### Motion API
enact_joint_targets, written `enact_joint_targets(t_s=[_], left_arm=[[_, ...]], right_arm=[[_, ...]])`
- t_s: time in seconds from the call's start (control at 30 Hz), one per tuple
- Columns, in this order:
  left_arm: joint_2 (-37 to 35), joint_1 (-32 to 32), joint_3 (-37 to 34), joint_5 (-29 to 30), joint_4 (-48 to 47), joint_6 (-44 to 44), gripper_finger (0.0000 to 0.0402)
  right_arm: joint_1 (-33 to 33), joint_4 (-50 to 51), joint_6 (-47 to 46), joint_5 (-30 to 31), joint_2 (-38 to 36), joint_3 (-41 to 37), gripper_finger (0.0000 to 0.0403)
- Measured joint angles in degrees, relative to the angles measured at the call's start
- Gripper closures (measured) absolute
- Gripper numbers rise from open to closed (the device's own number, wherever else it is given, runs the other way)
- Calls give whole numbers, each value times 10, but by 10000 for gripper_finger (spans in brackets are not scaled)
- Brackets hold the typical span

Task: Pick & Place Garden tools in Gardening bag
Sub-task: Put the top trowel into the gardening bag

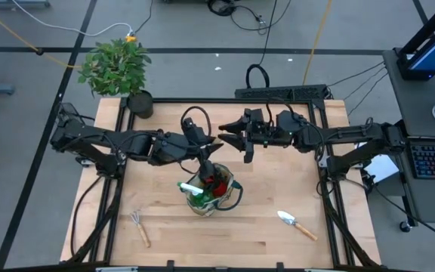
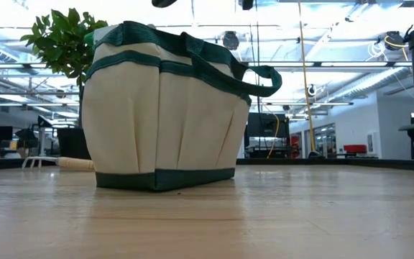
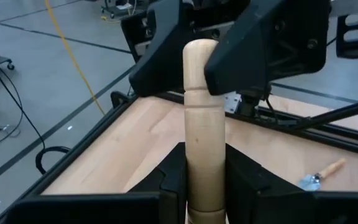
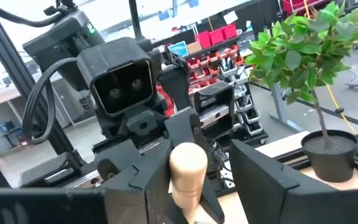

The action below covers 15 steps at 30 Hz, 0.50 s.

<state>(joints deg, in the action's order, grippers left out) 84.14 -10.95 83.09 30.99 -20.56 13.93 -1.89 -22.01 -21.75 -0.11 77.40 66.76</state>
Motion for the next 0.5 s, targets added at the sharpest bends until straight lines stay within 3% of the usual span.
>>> enact_joint_targets(t_s=[0.17,0.5], left_arm=[[0,0,0,1,11,0,334],[0,1,0,1,15,2,334]], right_arm=[[0,0,0,0,0,0,266],[0,-5,18,-1,0,0,340]])
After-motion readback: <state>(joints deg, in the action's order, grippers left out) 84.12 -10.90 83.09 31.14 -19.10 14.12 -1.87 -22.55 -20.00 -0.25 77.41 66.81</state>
